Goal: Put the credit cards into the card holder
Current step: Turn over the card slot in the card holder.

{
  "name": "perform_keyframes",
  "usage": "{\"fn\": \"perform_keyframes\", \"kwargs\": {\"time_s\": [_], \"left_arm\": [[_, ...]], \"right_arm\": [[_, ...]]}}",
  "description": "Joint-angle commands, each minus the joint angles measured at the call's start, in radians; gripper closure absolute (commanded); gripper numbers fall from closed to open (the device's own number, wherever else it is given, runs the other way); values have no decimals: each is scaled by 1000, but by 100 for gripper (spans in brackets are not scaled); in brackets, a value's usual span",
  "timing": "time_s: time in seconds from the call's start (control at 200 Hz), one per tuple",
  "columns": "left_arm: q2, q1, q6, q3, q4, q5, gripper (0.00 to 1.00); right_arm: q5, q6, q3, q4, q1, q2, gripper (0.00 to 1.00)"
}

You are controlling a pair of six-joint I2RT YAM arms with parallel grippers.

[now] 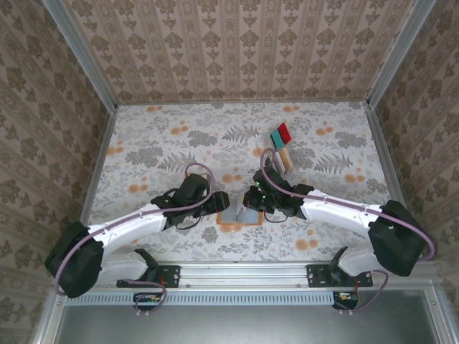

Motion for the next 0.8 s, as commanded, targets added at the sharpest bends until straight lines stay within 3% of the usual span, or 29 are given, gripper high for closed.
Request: {"fn": "perform_keyframes", "kwargs": {"time_s": [0.0, 0.345, 0.515, 0.795], "left_arm": [[-14, 1, -1, -7, -43, -40, 31], [-11, 3, 2, -3, -49, -42, 29], [13, 6, 7, 1, -47, -31, 30], [104, 8, 20, 31, -33, 13, 41]], "right_arm": [[-14, -22, 25, -16, 8, 8, 94], [-20, -26, 28, -17, 7, 14, 94], [38, -29, 17, -61, 8, 0, 94], [-18, -1, -35, 56, 0, 39, 95]]}}
